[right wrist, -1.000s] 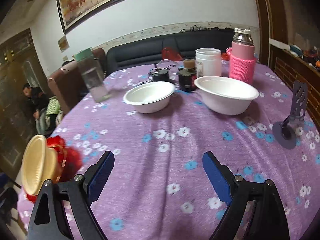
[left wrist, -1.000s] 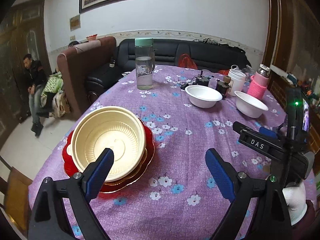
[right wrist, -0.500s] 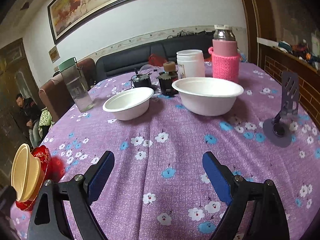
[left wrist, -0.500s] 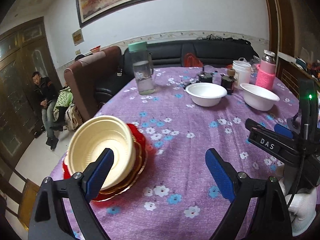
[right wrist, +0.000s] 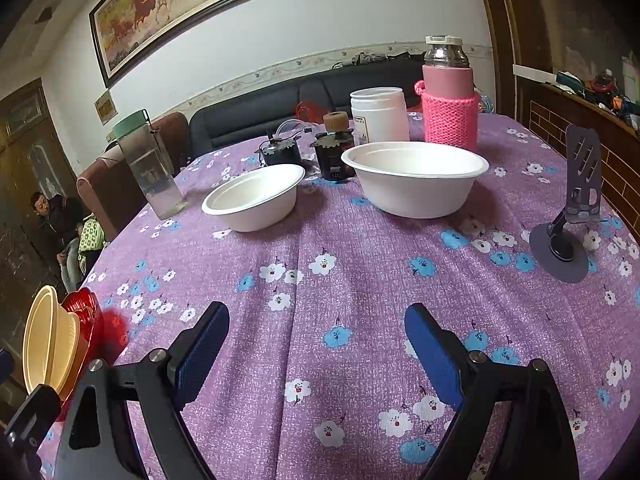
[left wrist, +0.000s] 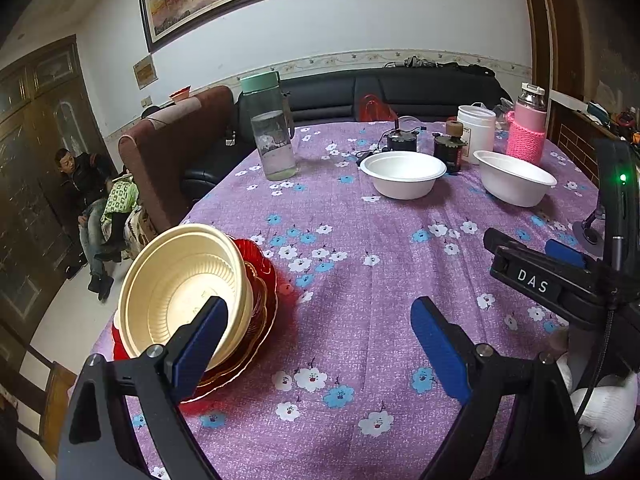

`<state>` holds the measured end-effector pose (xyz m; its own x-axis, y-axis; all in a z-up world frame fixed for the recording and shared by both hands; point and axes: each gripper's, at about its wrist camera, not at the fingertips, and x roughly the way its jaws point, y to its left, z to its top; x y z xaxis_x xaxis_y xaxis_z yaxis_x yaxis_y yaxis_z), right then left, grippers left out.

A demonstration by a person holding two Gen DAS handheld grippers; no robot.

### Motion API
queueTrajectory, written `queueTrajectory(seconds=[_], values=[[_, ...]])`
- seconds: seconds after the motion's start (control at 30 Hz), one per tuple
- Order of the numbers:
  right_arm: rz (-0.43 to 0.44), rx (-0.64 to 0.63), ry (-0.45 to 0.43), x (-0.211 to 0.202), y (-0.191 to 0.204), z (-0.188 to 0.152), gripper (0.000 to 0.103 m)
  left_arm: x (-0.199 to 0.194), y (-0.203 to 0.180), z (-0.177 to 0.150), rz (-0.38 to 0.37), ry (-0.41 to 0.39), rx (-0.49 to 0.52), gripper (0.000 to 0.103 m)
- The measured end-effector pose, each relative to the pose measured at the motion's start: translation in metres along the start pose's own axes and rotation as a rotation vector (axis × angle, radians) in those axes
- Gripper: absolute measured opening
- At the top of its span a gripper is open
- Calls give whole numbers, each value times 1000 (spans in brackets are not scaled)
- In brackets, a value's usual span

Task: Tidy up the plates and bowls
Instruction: 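Move the right tool toward the white paper bowl beside the motors, then grasp the white paper bowl rim with the right tool and lift it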

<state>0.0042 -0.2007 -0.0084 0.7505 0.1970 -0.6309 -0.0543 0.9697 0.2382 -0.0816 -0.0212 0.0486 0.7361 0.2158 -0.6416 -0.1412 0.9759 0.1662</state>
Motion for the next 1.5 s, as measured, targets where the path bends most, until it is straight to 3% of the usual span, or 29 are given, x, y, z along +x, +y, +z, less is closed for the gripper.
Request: queueTrajectory(seconds=[0.3,0.43,0.67,0.83,0.87,1.0,1.17,1.3,1.4,1.5], values=[[-13,-4,12,4,0,-2,92,6,2,1,-15,19,-1,92],[-1,1,16,2,-1,-1,89,-1,15,17,-101,13,-21,92],[58,-1,-4,-9,2,40,86,9,68,93,-266,55,-144,92],[141,85,89,26,3,80,77,49,80,142,-299,72,-194,92],[143,94,109,36,5,86,72,61,81,149,-288,75,-201,92],[119,109,172,75,13,96,71,118,76,172,-287,154,-252,92],[95,180,237,115,13,100,69,189,49,179,-276,246,-276,92],[81,205,248,134,8,106,70,235,26,177,-325,354,-297,91],[81,210,266,146,9,108,70,261,11,173,-343,411,-294,83],[70,194,272,155,11,109,67,282,0,169,-351,472,-286,63]])
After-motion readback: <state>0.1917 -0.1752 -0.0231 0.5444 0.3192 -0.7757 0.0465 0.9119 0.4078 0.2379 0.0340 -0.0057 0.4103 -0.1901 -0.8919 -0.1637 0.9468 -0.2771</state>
